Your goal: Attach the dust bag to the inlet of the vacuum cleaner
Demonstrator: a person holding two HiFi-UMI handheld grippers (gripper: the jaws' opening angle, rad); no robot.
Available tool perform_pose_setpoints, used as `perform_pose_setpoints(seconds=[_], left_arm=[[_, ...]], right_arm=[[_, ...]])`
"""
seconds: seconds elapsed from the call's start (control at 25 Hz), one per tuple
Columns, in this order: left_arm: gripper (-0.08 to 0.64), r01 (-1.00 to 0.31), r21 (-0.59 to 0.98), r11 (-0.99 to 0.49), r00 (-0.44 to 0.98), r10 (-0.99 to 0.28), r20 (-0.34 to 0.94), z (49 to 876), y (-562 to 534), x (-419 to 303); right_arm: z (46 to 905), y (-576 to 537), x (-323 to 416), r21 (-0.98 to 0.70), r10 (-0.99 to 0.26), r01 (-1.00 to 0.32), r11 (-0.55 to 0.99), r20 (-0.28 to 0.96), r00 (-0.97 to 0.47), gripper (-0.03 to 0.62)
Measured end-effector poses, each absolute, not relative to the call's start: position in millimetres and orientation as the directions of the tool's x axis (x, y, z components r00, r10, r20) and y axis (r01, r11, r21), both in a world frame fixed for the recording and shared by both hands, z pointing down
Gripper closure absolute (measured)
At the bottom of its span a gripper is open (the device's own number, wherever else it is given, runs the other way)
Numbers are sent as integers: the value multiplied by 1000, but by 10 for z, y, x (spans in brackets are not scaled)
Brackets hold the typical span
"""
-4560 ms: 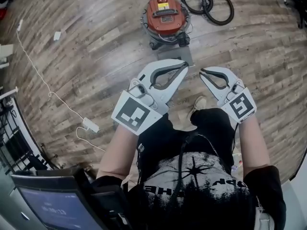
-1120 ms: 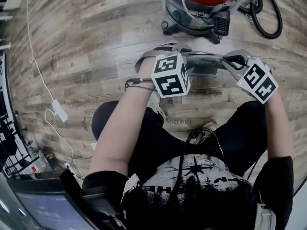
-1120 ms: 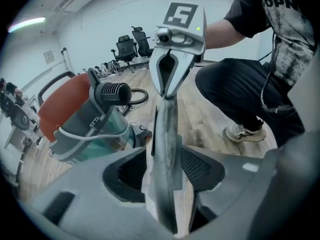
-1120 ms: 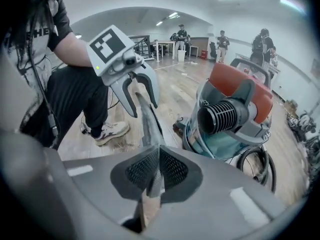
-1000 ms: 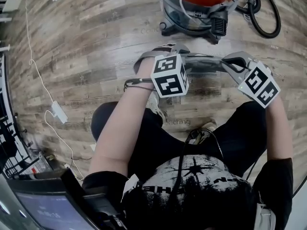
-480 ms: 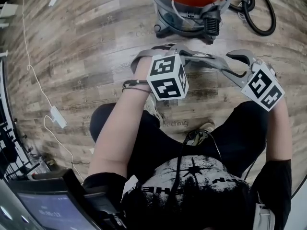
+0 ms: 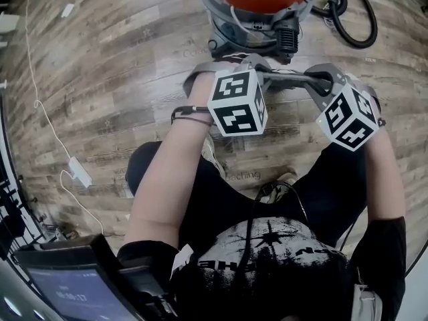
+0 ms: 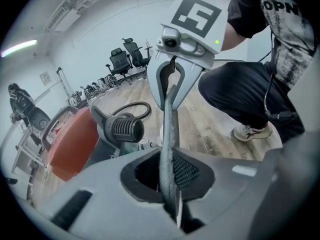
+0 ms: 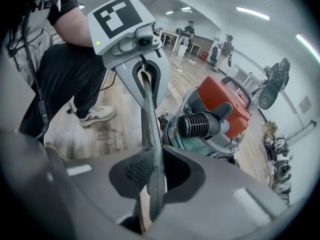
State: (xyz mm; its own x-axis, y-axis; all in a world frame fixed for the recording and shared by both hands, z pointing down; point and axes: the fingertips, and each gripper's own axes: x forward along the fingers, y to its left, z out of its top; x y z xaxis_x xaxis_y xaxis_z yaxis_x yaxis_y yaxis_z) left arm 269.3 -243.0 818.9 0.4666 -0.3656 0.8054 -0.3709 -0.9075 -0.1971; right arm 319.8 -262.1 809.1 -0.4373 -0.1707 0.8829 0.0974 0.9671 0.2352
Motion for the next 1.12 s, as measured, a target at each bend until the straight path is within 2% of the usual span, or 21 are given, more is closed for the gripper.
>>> perform_pose_setpoints(seconds=[0.48,0.96,1.12], left_arm=[[532,-410,-244,-879,500,-440,746,7929,-2835,2663],[529,-391,-278,-878,496,-455,739,7942,-2936,2650],[523,-377,-290,-880,515,-460,723,7883,-2975,2730]], right_arm=[[7861,-3019,3180,350,-309,24,936,854,-418,565],[7952,-3078,3184,385,-367,-37,922,840,-400,565],[8035,-3148,3238,359,-371,-109,927,834,-408,563]])
